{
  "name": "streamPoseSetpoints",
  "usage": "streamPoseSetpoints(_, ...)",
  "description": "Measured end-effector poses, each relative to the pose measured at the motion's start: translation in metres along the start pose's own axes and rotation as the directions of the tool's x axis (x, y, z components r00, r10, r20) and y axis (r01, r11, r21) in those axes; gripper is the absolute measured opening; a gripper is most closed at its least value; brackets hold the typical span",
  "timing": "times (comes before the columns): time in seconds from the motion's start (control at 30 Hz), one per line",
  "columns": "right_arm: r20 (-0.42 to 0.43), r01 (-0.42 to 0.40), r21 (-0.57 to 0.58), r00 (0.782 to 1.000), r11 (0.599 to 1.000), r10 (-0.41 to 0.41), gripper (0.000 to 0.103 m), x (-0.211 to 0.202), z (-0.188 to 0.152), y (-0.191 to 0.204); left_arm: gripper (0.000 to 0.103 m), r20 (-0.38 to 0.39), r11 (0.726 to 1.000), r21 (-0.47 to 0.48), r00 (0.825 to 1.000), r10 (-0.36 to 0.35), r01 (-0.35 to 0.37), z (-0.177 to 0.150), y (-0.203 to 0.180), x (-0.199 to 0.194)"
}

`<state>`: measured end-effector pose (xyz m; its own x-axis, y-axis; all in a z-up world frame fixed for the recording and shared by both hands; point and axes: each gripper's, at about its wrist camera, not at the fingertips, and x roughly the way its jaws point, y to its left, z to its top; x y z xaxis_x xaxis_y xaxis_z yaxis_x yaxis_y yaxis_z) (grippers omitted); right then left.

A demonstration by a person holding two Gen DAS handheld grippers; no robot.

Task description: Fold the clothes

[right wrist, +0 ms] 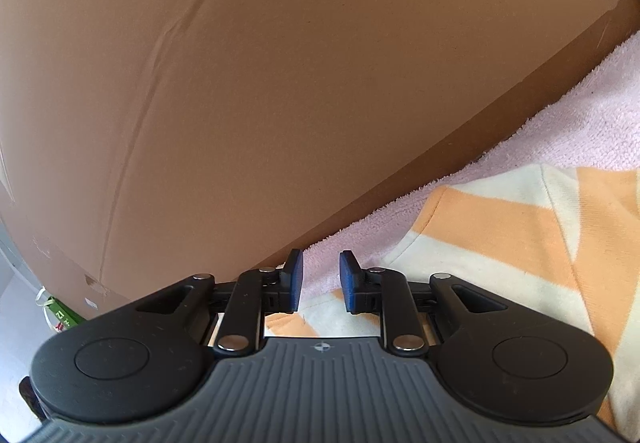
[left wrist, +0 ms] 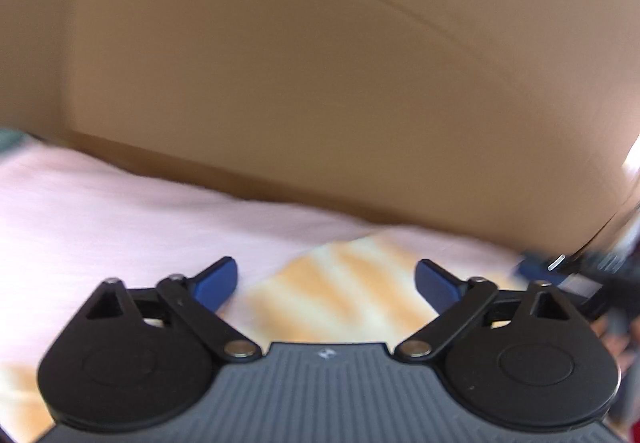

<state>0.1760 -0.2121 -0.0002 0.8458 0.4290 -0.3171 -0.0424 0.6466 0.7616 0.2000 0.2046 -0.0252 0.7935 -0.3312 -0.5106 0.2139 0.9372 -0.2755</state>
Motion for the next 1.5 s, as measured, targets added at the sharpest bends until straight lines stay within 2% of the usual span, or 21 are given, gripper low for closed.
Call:
streamPoseSetpoints(0.13,-0.006,0.013,-0.015,1.000,1.000,-0.013,0.020,-0.002,-0.002,0.004,0.075,-0.015,0.989,0.018,0.989,0.149,-0.149,-0.020,0.024,-0.041)
streamPoseSetpoints(0.17,-0.008,0.016,-0.018,1.000,1.000,-0.016,0.020,-0.003,-0.002,0.005,0.062,-0.016,0.983,0.014,0.983,0.185,-0.184,-0.025,0.030,-0.052)
streamPoseSetpoints(0.23,-0.009,0.021,-0.023,1.000,0.999,-0.021,0.020,-0.004,-0.003,0.006,0.044,-0.003,0.972,-0.010,0.972,0.236,-0.236,-0.034,0.041,-0.073)
streamPoseSetpoints(0.33,-0.007,0.029,-0.029,1.000,0.999,-0.030,0.020,-0.007,-0.005,0.008,0.040,0.037,0.966,-0.105,0.970,0.240,-0.236,-0.038,0.050,-0.112)
streamPoseSetpoints(0.43,-0.005,0.032,-0.029,0.999,0.999,-0.032,0.020,-0.011,-0.007,0.010,0.032,0.011,0.968,-0.166,0.982,0.190,-0.186,-0.046,0.034,-0.127)
streamPoseSetpoints(0.53,-0.003,0.033,-0.028,0.999,0.999,-0.033,0.020,-0.013,-0.008,0.010,0.033,-0.027,0.967,-0.219,0.992,0.126,-0.129,-0.056,0.020,-0.113)
streamPoseSetpoints(0.6,-0.002,0.033,-0.028,0.999,0.999,-0.033,0.020,-0.015,-0.009,0.010,0.040,-0.016,0.961,-0.248,0.992,0.125,-0.125,-0.061,0.016,-0.110)
streamPoseSetpoints(0.63,-0.001,0.033,-0.028,0.999,0.999,-0.033,0.020,-0.016,-0.010,0.011,0.047,-0.005,0.955,-0.268,0.991,0.134,-0.130,-0.060,0.016,-0.108)
streamPoseSetpoints(0.67,-0.001,0.034,-0.029,0.999,0.999,-0.034,0.020,-0.017,-0.010,0.011,0.057,0.008,0.942,-0.316,0.992,0.124,-0.115,-0.059,0.020,-0.104)
streamPoseSetpoints(0.73,-0.001,0.034,-0.029,0.999,0.999,-0.034,0.020,-0.018,-0.011,0.011,0.066,0.027,0.901,-0.432,0.998,0.065,-0.047,-0.055,0.030,-0.096)
streamPoseSetpoints(0.8,-0.001,0.035,-0.030,0.999,0.999,-0.035,0.020,-0.018,-0.012,0.011,0.065,0.028,0.882,-0.470,0.998,0.059,-0.039,-0.050,0.032,-0.088)
streamPoseSetpoints(0.83,-0.001,0.036,-0.031,0.999,0.999,-0.036,0.020,-0.019,-0.012,0.012,0.061,0.027,0.876,-0.481,0.998,0.063,-0.042,-0.047,0.032,-0.084)
streamPoseSetpoints(0.9,-0.002,0.038,-0.034,0.999,0.999,-0.038,0.020,-0.019,-0.012,0.012,0.032,0.022,0.868,-0.493,0.997,0.075,-0.055,-0.043,0.032,-0.076)
streamPoseSetpoints(0.93,-0.002,0.038,-0.036,0.999,0.999,-0.038,0.020,-0.019,-0.012,0.013,0.011,0.017,0.870,-0.489,0.996,0.087,-0.068,-0.042,0.032,-0.072)
streamPoseSetpoints(1.0,-0.003,0.040,-0.039,0.999,0.998,-0.040,0.020,-0.019,-0.013,0.014,0.003,0.047,0.870,-0.489,0.994,0.102,-0.066,-0.041,0.031,-0.073)
streamPoseSetpoints(1.03,-0.004,0.040,-0.040,0.999,0.998,-0.041,0.020,-0.020,-0.013,0.014,0.002,0.075,0.883,-0.463,0.990,0.120,-0.072,-0.041,0.027,-0.078)
streamPoseSetpoints(1.13,-0.006,0.041,-0.044,0.999,0.998,-0.041,0.021,-0.020,-0.013,0.016,0.002,0.152,0.936,-0.329,0.971,0.186,-0.128,-0.042,0.006,-0.095)
streamPoseSetpoints(1.23,-0.008,0.041,-0.047,0.999,0.998,-0.042,0.021,-0.020,-0.013,0.017,0.002,0.120,0.957,-0.201,0.964,0.237,-0.210,-0.051,-0.014,-0.101)
streamPoseSetpoints(1.33,-0.010,0.041,-0.048,0.999,0.998,-0.041,0.021,-0.020,-0.013,0.017,0.002,0.031,0.951,-0.211,0.971,0.238,-0.226,-0.065,-0.013,-0.099)
streamPoseSetpoints(1.43,-0.010,0.040,-0.048,0.999,0.998,-0.040,0.021,-0.024,-0.009,0.013,0.013,0.032,0.944,-0.255,0.974,0.225,-0.210,-0.074,-0.006,-0.105)
streamPoseSetpoints(1.5,-0.009,0.038,-0.048,0.999,0.998,-0.038,0.022,-0.025,-0.009,0.013,0.017,0.031,0.940,-0.283,0.977,0.209,-0.192,-0.076,-0.002,-0.111)
